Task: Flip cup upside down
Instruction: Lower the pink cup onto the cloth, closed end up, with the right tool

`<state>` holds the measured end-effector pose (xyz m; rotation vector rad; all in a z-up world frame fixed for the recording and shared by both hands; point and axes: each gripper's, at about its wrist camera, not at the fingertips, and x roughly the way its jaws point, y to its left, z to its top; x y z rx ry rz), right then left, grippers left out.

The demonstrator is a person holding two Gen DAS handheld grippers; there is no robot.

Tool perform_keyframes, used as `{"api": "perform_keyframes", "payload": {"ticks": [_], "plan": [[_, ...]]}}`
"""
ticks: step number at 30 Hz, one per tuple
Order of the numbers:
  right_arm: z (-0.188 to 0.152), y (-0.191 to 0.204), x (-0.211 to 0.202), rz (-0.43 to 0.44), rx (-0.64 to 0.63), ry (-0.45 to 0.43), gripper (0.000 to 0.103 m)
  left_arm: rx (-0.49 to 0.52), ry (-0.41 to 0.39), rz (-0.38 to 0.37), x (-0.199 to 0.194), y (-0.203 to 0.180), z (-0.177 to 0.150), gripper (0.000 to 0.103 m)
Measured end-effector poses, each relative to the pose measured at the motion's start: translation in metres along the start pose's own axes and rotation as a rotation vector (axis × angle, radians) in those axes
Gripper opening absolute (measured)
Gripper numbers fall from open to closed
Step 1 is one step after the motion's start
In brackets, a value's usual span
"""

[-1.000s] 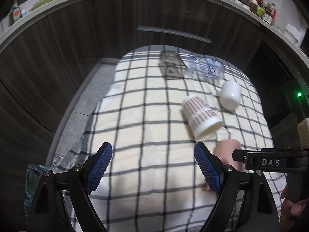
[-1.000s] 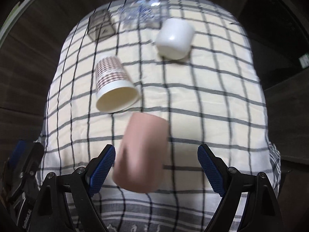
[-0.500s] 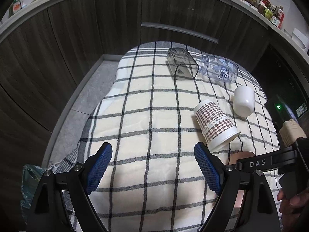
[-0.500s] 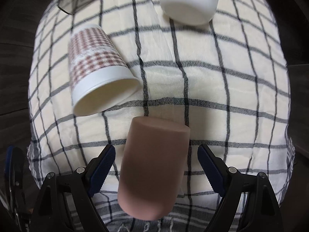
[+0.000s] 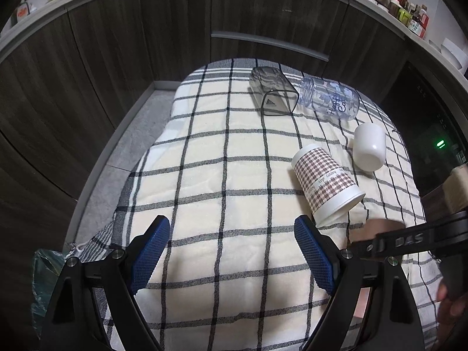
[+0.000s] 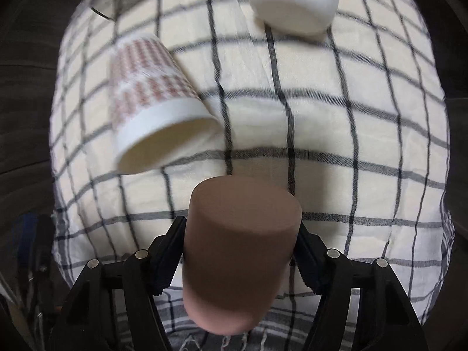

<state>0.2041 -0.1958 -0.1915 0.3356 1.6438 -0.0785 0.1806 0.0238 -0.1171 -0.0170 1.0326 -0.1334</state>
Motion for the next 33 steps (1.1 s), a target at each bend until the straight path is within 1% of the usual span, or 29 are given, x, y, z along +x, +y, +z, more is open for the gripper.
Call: {"api": "perform_keyframes", "payload": {"ticks": [3, 5, 7, 8, 9, 11, 14, 16, 19, 24, 28, 33], "plan": [[-0.01, 0.005, -0.026, 0.003, -0.022, -0.142, 0.068, -0.007, -0.027, 0.007, -0.005, 0.002, -0.004, 0.087], [-0.022, 0.009, -0.044, -0.003, -0.044, -0.268, 0.068, -0.016, -0.042, 0.005, -0.007, 0.003, -0.01, 0.087], [-0.026, 0.005, -0.057, -0.012, -0.061, -0.375, 0.068, -0.028, -0.057, 0.001, -0.007, 0.005, -0.014, 0.087], [-0.034, 0.009, -0.064, -0.024, -0.075, -0.452, 0.068, -0.033, -0.069, 0.005, -0.007, 0.005, -0.018, 0.087], [-0.038, 0.011, -0.068, -0.044, -0.094, -0.551, 0.068, -0.034, -0.077, 0.01, -0.006, 0.005, -0.02, 0.087], [-0.042, 0.006, -0.074, -0.077, -0.099, -0.684, 0.068, -0.026, -0.087, 0.022, -0.002, 0.004, -0.025, 0.087], [-0.045, 0.008, -0.065, -0.1, -0.077, -0.804, 0.068, -0.018, -0.116, 0.036, 0.001, 0.002, -0.032, 0.087], [-0.05, 0.005, -0.058, -0.12, -0.073, -0.877, 0.068, -0.01, -0.151, 0.056, 0.003, 0.001, -0.037, 0.087], [-0.056, 0.003, -0.048, -0.149, -0.07, -0.923, 0.068, -0.02, -0.177, 0.058, 0.007, 0.002, -0.041, 0.087], [-0.065, 0.004, -0.029, -0.16, -0.061, -0.957, 0.068, -0.032, -0.207, 0.075, 0.012, 0.004, -0.042, 0.087], [-0.075, 0.01, -0.018, -0.192, -0.08, -0.971, 0.068, -0.008, -0.204, 0.083, 0.015, 0.0, -0.045, 0.087], [-0.088, 0.014, -0.008, -0.215, -0.105, -0.945, 0.068, 0.007, -0.206, 0.083, 0.015, -0.003, -0.046, 0.087]]}}
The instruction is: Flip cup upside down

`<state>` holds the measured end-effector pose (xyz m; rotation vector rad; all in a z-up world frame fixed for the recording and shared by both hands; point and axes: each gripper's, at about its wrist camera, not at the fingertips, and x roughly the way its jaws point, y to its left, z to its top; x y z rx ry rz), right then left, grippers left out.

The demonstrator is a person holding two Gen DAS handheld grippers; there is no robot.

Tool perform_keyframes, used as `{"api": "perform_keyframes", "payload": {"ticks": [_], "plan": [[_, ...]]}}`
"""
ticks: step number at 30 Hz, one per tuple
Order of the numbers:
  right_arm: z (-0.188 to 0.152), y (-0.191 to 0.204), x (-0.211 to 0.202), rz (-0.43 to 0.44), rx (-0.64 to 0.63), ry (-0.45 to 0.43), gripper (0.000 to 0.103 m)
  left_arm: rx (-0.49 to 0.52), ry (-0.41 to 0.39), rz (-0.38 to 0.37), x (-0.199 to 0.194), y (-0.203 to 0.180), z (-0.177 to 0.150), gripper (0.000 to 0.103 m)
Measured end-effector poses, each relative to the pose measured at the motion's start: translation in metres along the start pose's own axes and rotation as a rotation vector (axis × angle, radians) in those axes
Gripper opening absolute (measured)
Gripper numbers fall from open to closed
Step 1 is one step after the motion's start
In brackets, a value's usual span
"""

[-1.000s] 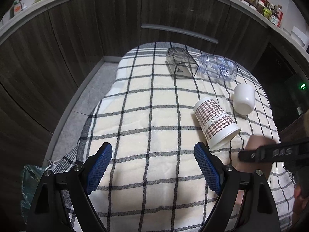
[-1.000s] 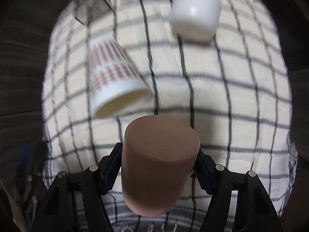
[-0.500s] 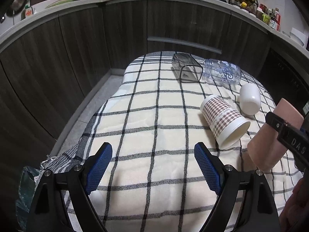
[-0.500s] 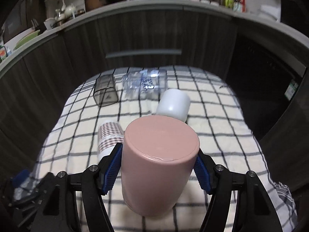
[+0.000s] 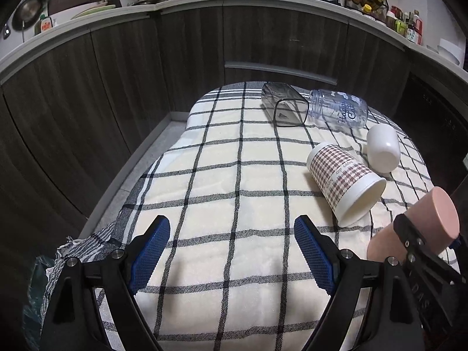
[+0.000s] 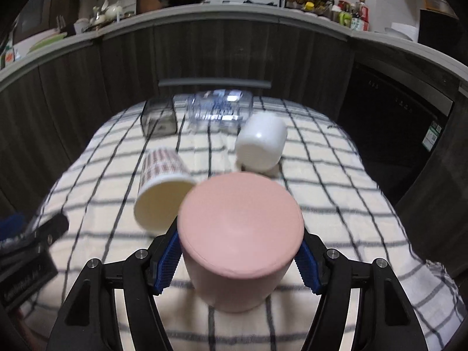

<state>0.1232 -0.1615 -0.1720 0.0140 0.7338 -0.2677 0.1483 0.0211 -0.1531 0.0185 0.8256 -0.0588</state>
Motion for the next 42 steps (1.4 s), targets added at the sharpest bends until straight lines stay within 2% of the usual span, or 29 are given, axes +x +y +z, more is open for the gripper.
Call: {"api": "perform_keyframes", "payload": {"ticks": [5, 12, 23, 34, 42], "plan": [[0.001, -0.002, 0.0, -0.003, 0.002, 0.013, 0.068, 0.005, -0.008, -0.002, -0.004, -0.001, 0.001, 0.087], [0.01, -0.003, -0.022, -0.003, 0.002, -0.036, 0.082, 0.003, -0.026, -0.012, -0.023, -0.001, 0.005, 0.087], [0.021, -0.021, -0.084, 0.064, 0.025, -0.064, 0.084, -0.007, -0.076, -0.026, -0.084, 0.001, 0.006, 0.087], [0.022, -0.044, -0.147, 0.093, 0.051, -0.078, 0.085, -0.004, -0.159, -0.088, -0.156, -0.004, 0.003, 0.088], [0.021, -0.048, -0.187, 0.1, 0.042, -0.119, 0.085, 0.014, -0.191, -0.092, -0.192, -0.005, -0.003, 0.089]]}}
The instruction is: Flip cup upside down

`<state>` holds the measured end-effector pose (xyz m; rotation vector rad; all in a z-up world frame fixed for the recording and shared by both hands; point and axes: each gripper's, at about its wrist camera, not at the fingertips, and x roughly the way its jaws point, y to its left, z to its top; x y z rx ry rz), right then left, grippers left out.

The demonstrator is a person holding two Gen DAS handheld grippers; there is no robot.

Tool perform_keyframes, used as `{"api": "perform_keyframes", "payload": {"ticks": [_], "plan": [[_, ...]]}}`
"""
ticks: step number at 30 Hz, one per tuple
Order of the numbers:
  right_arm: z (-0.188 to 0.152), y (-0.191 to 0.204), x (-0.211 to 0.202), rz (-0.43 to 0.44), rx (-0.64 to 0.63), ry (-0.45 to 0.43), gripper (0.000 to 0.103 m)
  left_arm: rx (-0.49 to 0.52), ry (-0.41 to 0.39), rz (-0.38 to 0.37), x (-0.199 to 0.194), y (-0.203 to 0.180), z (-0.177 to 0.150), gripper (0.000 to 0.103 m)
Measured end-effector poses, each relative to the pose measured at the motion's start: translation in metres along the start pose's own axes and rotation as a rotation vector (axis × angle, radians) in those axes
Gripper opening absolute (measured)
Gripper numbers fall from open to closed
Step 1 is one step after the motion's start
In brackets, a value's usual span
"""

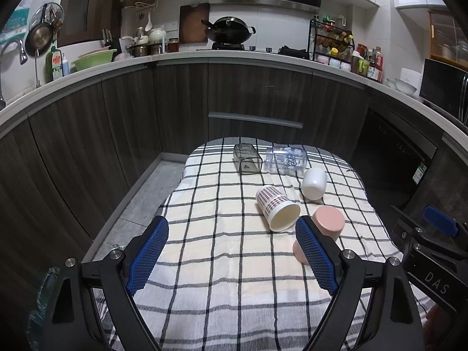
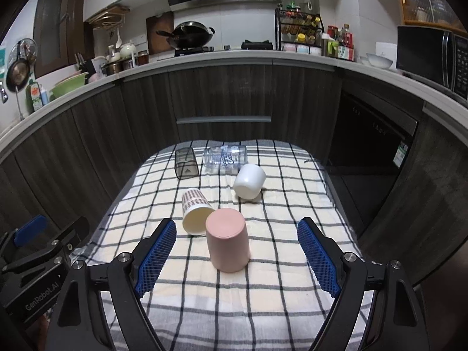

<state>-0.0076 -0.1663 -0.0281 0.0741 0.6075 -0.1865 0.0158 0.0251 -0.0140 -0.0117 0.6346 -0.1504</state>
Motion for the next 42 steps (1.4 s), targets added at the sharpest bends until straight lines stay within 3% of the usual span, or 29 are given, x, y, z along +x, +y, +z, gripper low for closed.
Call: {"api": "perform_keyframes", "payload": {"ticks": [13, 42], "plan": [[-0.001, -0.004, -0.032, 0.015, 0.019, -0.042, 0.089, 0.024, -0.033, 0.022, -0.035, -0.002, -0.005, 0.089], [-0.003, -0.006, -0.035, 0.014, 0.025, -0.043, 0.089, 0.029, -0.026, 0.023, -0.039, -0.001, -0.004, 0.089]]}}
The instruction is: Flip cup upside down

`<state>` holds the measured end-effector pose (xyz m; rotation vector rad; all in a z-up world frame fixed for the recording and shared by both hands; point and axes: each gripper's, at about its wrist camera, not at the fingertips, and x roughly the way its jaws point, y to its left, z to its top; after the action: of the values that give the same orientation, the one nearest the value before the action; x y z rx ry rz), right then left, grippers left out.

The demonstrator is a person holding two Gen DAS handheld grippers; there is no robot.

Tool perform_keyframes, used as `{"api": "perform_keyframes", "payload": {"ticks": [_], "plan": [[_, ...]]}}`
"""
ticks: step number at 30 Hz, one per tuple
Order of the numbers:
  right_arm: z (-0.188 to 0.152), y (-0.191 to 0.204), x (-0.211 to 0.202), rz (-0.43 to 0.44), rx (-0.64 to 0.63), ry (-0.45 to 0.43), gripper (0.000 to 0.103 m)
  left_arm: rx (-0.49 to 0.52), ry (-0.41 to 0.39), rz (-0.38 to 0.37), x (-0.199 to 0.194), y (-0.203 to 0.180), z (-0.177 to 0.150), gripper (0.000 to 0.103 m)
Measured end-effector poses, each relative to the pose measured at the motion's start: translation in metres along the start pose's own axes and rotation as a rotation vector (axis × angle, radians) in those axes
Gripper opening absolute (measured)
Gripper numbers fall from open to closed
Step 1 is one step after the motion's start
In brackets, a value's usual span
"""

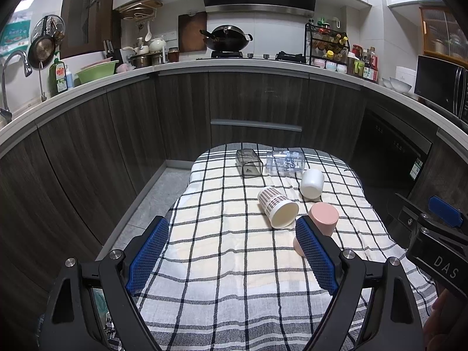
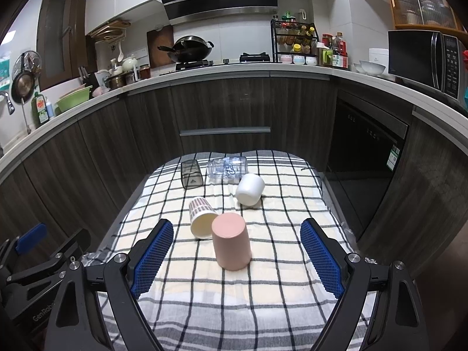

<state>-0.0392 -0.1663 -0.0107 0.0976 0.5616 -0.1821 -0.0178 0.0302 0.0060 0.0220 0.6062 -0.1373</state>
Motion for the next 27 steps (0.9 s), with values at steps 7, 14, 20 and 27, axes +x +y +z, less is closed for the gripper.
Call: {"api": "perform_keyframes", "payload": {"ticks": [7, 14, 20, 27], "plan": [[0.0, -0.0002, -0.0001, 0.001, 0.004, -0.003, 0.089, 0.0, -0.002, 0.0, -0.0003, 0.0002, 0.0003, 0.089], [0.0008, -0.0015, -0.0002, -0.001, 0.007, -0.002, 0.089, 0.0, 0.0, 0.0, -0.0005, 0.0, 0.0001, 0.089], [0.0012, -0.0017, -0.0005, -0.002, 0.008, -0.002, 0.089, 0.0, -0.001, -0.001, -0.0005, 0.0, 0.0001, 0.089], [0.0009, -0.002, -0.0013, -0.001, 0.01, -0.002, 0.089, 0.001, -0.009, 0.014, -0.0017, -0.0012, 0.0021, 0.089]]}}
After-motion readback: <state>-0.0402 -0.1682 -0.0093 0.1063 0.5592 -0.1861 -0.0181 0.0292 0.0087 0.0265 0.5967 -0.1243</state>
